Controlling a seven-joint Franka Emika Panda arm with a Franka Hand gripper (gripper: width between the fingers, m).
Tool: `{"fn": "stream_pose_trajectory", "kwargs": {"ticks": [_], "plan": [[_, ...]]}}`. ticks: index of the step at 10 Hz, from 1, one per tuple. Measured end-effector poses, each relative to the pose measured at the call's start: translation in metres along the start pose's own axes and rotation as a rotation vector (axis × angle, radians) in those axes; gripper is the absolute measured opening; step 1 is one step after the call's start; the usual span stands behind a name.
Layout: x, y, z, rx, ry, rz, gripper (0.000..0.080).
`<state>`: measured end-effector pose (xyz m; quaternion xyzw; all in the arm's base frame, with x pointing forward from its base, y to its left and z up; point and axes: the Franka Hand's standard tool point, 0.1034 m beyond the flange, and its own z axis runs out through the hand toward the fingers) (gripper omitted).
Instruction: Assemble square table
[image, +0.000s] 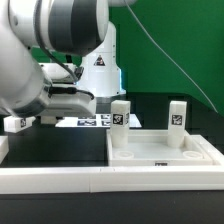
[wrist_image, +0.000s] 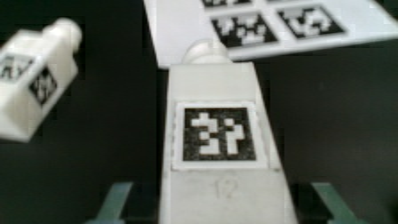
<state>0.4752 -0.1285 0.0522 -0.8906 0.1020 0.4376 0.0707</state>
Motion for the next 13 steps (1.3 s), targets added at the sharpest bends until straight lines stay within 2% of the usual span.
{"fn": "stream_pose_trajectory", "kwargs": {"ticks": [1, 4, 5, 6, 7, 9, 10, 11, 13], "plan": [[-0.012, -0.006, -0.007, 0.001, 0.025, -0.008, 0.0290], [-0.010, -0.029, -0.035, -0.026, 0.188, 0.008, 0.0290], [-0.001, -0.035, -0.044, -0.041, 0.267, -0.004, 0.0290], [0.003, -0.035, -0.047, -0.046, 0.354, -0.012, 0.0290], [0.000, -0.035, -0.045, -0.043, 0.391, -0.012, 0.0290], [0.008, -0.035, -0.053, -0.054, 0.550, -0.016, 0.0290], [0.003, -0.038, -0.055, -0.053, 0.575, -0.020, 0.0290], [0.008, -0.044, -0.066, -0.062, 0.653, -0.026, 0.0290], [0.011, -0.053, -0.077, -0.079, 0.780, -0.043, 0.0290]]}}
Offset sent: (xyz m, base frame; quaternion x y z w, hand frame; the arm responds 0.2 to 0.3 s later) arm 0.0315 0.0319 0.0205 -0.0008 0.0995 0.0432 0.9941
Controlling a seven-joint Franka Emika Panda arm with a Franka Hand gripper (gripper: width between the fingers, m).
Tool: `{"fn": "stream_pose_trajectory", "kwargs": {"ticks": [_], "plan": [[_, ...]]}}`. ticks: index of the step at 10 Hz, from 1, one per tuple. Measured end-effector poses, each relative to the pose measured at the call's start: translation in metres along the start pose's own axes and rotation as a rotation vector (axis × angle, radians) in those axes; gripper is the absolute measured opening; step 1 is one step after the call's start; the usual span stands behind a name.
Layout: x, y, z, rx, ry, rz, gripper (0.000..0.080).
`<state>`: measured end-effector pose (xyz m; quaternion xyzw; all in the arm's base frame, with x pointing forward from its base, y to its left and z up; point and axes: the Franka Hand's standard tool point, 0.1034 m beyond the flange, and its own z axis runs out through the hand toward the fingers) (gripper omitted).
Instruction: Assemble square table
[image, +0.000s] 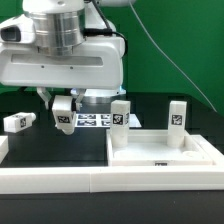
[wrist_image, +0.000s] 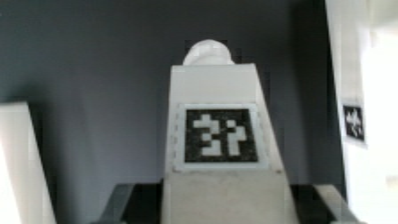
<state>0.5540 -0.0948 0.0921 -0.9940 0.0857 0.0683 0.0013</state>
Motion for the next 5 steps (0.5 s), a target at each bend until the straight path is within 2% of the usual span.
{"fn": "stream_pose_trajectory", "kwargs": {"ticks": [2, 3, 4, 5], "plan": [[0.007, -0.005, -0.005, -0.013, 0.129, -0.009, 0.0290], [0.009, -0.013, -0.008, -0.015, 0.159, -0.015, 0.0290], [0.017, -0.017, -0.012, -0.027, 0.250, -0.030, 0.0290], [0.016, -0.014, -0.008, -0.038, 0.305, -0.036, 0.0290]]}}
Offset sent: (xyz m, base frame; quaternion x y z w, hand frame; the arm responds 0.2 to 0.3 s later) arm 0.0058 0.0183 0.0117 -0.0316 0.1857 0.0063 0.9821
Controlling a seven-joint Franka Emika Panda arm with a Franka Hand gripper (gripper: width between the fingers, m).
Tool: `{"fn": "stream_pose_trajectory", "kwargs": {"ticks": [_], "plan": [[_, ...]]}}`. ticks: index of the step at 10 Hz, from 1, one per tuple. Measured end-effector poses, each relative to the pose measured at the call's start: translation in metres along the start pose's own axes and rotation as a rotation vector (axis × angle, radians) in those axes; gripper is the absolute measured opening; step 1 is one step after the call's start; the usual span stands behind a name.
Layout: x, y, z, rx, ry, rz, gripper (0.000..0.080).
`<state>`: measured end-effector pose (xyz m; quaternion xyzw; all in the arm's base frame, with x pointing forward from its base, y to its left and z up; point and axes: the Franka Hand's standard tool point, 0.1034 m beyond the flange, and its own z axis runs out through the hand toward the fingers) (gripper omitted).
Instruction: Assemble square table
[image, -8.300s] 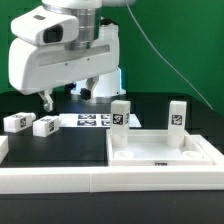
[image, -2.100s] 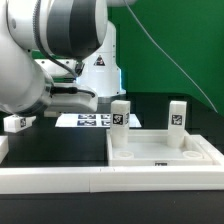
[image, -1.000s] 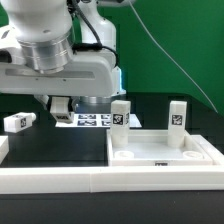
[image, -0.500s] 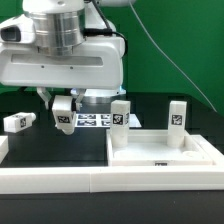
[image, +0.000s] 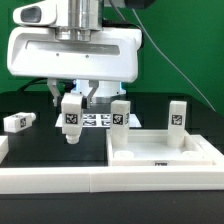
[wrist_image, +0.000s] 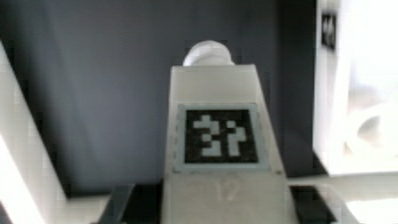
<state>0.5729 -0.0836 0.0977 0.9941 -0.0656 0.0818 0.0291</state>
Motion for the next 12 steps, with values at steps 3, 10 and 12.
{"fn": "stream_pose_trajectory", "kwargs": {"ticks": [3, 10, 12], "plan": [[0.000, -0.016, -0.001, 0.010, 0.000, 0.032, 0.0290], [0.015, -0.065, -0.016, 0.033, -0.009, 0.049, 0.0290], [0.014, -0.078, -0.018, 0.038, -0.007, 0.046, 0.0290]]}}
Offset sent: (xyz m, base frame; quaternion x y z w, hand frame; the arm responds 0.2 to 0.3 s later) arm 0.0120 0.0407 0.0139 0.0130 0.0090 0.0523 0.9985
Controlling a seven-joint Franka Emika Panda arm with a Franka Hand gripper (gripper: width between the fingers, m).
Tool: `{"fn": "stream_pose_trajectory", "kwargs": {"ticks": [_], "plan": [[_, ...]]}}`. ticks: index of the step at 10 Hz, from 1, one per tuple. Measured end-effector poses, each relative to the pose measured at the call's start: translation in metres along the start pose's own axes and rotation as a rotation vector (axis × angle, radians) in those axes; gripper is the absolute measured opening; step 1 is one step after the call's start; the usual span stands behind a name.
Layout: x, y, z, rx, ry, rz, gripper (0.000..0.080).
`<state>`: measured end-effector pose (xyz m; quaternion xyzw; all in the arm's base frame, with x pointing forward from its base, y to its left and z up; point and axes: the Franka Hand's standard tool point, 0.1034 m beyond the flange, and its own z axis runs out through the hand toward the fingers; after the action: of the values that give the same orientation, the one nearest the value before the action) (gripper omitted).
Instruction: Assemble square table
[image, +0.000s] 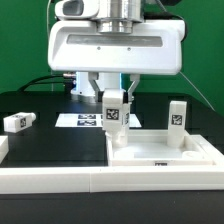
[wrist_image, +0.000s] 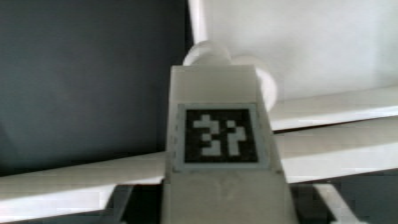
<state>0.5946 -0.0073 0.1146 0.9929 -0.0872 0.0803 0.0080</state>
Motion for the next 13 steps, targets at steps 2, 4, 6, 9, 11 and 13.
{"fn": "stream_pose_trajectory", "kwargs": {"ticks": [2, 4, 6, 9, 11, 13], "plan": [[0.000, -0.027, -0.003, 0.010, 0.008, -0.060, 0.0290], [0.003, -0.034, -0.001, 0.014, 0.012, -0.115, 0.0290], [0.003, -0.034, 0.000, 0.013, 0.032, -0.115, 0.0290], [0.004, -0.040, -0.001, 0.022, 0.167, -0.126, 0.0290], [0.003, -0.057, -0.001, 0.039, 0.165, -0.087, 0.0290], [0.001, -0.064, 0.002, 0.039, 0.152, -0.079, 0.0290]]}}
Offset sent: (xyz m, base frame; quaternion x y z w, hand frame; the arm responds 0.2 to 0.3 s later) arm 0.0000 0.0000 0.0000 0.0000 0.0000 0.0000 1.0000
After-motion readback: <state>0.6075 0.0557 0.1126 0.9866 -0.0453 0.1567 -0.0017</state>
